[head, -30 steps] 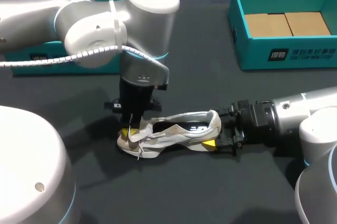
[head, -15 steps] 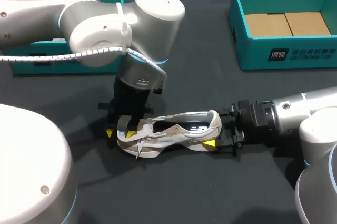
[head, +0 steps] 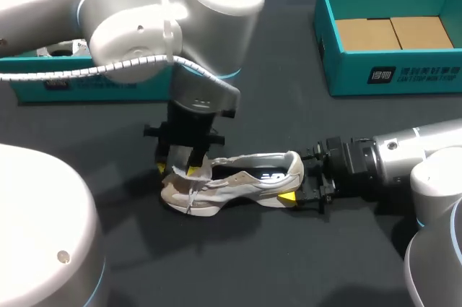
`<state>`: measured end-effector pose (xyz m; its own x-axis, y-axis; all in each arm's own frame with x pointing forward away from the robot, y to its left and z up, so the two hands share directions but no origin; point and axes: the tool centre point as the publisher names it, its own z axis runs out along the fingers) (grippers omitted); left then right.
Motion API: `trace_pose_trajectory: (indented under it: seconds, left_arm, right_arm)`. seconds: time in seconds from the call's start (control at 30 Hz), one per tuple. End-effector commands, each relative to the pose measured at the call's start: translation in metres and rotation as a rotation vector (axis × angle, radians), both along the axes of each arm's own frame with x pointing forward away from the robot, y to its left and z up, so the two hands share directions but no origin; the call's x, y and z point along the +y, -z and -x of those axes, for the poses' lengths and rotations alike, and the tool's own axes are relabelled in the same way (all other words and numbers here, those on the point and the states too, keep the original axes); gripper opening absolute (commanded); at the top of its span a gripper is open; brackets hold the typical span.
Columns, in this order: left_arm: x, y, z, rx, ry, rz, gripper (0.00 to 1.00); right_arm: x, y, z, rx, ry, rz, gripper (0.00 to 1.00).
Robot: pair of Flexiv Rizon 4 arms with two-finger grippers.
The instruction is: Take the shoe out of the shoebox, open the shoe tongue, remove and reinsert the insole, then place the shoe into the shoebox
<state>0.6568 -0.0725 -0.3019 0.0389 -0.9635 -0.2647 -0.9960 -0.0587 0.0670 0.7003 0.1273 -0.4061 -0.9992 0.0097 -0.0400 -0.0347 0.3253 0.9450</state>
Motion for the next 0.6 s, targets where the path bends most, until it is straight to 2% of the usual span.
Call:
trace_pose_trajectory:
  seconds: [0.03,0.33,0.6]
  left_arm:
    - [0.007,-0.036,0.002,-0.072,0.062,0.104,0.47]
    - [-0.022,-0.063,-0.019,-0.114,0.251,0.205,0.47]
    - [-0.047,-0.093,-0.034,-0.062,0.566,0.403,0.47]
  right_arm:
    - [0.000,0.000,0.001,-0.001,0.001,0.003,0.00]
    - [0.000,0.000,0.001,-0.001,0.001,0.003,0.00]
    - [0.000,0.000,0.001,-0.001,0.001,0.003,0.00]
